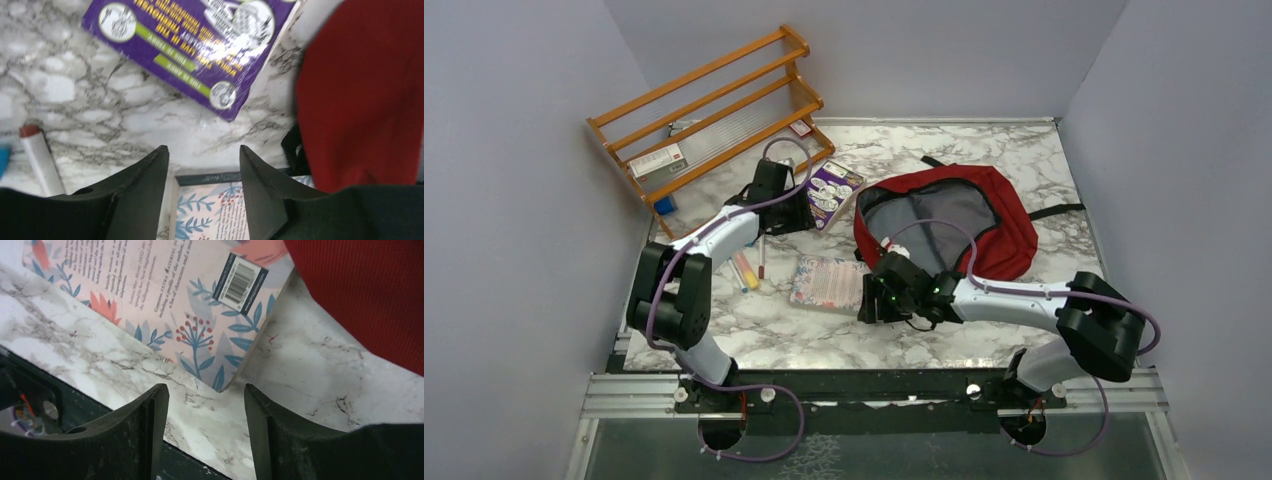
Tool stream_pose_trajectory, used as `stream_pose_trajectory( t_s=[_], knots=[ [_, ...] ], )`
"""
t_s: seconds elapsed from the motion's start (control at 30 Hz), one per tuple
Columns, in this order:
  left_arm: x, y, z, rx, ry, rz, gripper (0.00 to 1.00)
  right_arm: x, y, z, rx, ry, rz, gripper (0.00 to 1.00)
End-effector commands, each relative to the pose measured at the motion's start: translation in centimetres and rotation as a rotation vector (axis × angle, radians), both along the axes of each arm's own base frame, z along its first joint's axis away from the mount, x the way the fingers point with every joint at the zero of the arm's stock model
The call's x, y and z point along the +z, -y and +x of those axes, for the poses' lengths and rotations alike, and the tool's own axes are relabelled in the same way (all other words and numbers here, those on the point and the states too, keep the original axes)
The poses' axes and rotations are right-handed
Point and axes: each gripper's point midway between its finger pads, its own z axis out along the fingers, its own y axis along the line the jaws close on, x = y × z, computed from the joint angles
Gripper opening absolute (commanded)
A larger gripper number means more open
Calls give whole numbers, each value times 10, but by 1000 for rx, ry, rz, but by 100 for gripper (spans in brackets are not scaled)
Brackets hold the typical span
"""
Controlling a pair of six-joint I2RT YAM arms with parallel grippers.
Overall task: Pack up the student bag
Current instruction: Adjust the book at the center of the board.
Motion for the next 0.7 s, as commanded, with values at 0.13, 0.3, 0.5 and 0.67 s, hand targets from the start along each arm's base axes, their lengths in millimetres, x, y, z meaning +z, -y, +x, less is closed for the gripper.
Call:
stream_pose_trajectory(
  t_s=[0.13, 0.3, 0.5, 0.67],
  knots=[
    [-13, 45, 17, -140, 20, 11, 45, 14, -37, -25, 115, -26, 242, 60],
    [-37, 50, -3, -158, -31, 34, 41, 2, -39, -20, 91, -17, 221, 59],
    [-54, 41, -24, -160, -78, 49, 41, -13, -25, 1, -58, 12, 129, 59],
    [-61, 36, -48, -158, -126, 32, 41, -21, -15, 15, -134, 44, 41, 61]
  ],
)
